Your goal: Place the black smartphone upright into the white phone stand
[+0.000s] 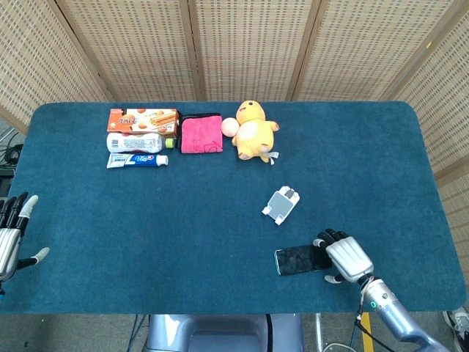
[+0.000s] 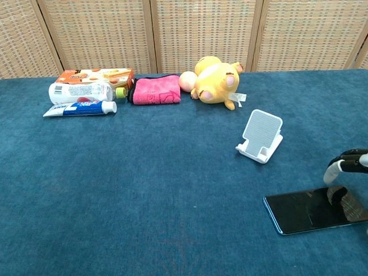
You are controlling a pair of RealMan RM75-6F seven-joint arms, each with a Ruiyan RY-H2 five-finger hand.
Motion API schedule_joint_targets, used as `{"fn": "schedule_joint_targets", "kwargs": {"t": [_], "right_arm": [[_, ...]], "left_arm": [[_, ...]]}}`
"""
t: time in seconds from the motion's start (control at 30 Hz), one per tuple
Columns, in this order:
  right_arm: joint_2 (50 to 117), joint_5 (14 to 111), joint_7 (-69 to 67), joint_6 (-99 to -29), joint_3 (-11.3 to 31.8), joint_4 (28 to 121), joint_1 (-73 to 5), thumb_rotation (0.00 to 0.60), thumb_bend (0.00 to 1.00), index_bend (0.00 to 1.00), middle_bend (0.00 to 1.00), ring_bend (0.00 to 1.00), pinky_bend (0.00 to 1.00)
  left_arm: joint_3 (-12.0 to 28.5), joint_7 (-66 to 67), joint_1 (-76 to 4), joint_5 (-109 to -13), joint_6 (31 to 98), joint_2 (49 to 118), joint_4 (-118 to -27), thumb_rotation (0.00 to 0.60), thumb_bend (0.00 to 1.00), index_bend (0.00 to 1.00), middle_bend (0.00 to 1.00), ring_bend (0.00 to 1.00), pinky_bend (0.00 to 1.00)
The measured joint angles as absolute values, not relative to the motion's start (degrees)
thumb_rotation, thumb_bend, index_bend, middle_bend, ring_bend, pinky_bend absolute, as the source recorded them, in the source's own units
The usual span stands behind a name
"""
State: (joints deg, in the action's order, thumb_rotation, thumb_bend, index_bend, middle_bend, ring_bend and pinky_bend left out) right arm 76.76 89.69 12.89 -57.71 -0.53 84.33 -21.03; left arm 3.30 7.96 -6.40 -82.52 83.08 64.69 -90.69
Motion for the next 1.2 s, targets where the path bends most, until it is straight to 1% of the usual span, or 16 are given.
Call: {"fn": "schedule_joint_targets", "kwargs": {"t": [0.43, 0.67, 1.0, 1.1, 1.2], "right_arm": [[79.3, 89.5, 13.3, -57.5, -0.4, 83.3, -22.8, 0.600, 0.00, 0.29, 0.27, 0.22, 0.30], [80.9, 88.4, 14.6, -56.7, -0.3, 82.1, -23.6, 0.600, 0.00, 0.29, 0.22, 0.20, 0.30], [82.3, 86.1, 16.8, -54.8, -0.4, 81.8, -25.0, 0.600, 0.00, 0.29, 0.21, 0.19, 0.30], [82.6, 85.8, 16.7, -54.0, -0.6, 81.5, -25.6, 0.600, 0.03, 0.29, 0.21, 0.19, 0.30], [82.8, 85.5, 16.7, -53.1, -0.7, 81.2, -26.2, 0.600, 0.09, 0.30, 0.25, 0.21, 0.30]], "left_arm": [[3.5, 8.4, -6.6, -81.9, 82.6, 64.7, -90.9, 0.600, 0.00, 0.00, 0.00, 0.00, 0.00], [3.5, 8.4, -6.7, -81.6, 82.4, 64.6, -90.9, 0.600, 0.00, 0.00, 0.00, 0.00, 0.00], [3.5, 8.4, -6.8, -81.3, 82.1, 64.7, -90.6, 0.600, 0.00, 0.00, 0.00, 0.00, 0.00], [3.6, 8.5, -6.8, -81.2, 82.0, 64.7, -90.5, 0.600, 0.00, 0.00, 0.00, 0.00, 0.00], [3.6, 8.5, -6.9, -81.2, 82.0, 64.8, -90.6, 0.600, 0.00, 0.00, 0.00, 0.00, 0.00]]}}
